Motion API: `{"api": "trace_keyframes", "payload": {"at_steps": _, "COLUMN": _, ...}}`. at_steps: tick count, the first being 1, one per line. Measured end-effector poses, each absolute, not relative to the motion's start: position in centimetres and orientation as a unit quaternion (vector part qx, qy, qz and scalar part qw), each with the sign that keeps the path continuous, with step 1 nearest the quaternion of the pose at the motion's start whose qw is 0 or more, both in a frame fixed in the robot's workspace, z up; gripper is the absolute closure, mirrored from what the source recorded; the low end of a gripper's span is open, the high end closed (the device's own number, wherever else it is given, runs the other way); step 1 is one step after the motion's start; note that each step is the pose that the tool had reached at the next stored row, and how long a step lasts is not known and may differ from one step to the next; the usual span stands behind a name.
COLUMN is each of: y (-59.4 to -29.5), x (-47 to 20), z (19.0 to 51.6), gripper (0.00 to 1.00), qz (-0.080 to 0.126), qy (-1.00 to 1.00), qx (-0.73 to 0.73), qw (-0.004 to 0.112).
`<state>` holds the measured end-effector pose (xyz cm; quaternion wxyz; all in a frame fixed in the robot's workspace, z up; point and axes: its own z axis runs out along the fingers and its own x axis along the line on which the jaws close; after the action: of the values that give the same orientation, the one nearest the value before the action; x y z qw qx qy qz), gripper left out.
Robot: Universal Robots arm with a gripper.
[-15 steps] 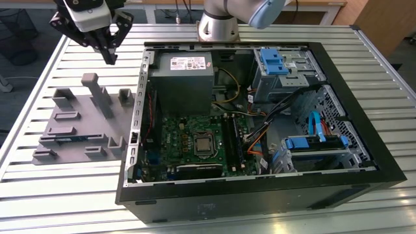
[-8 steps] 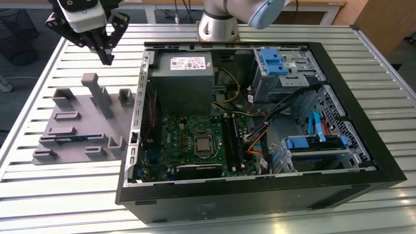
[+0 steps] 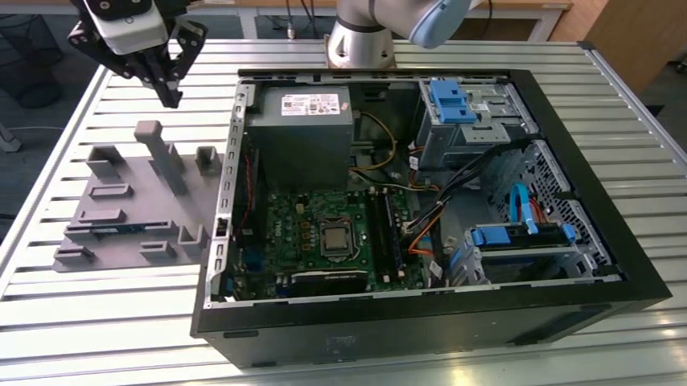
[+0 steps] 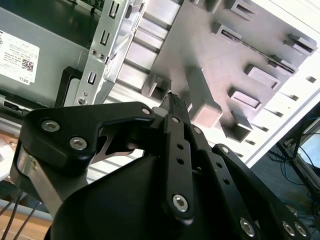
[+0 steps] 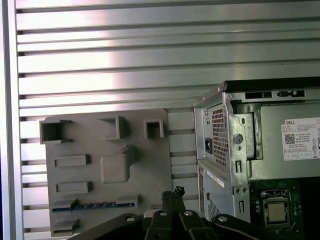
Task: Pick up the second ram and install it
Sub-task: 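Reach for the second ram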
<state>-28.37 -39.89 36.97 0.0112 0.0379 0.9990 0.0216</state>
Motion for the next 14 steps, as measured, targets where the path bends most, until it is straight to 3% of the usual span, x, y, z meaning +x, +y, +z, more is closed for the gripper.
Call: {"api": "trace_keyframes", "payload": {"at_steps": 14, "y": -39.9, "x": -29.6, "z": 36.8, "gripper": 0.89, "qz": 0.022, "qy": 0.999, "qx": 0.038, "qw": 0.011}}
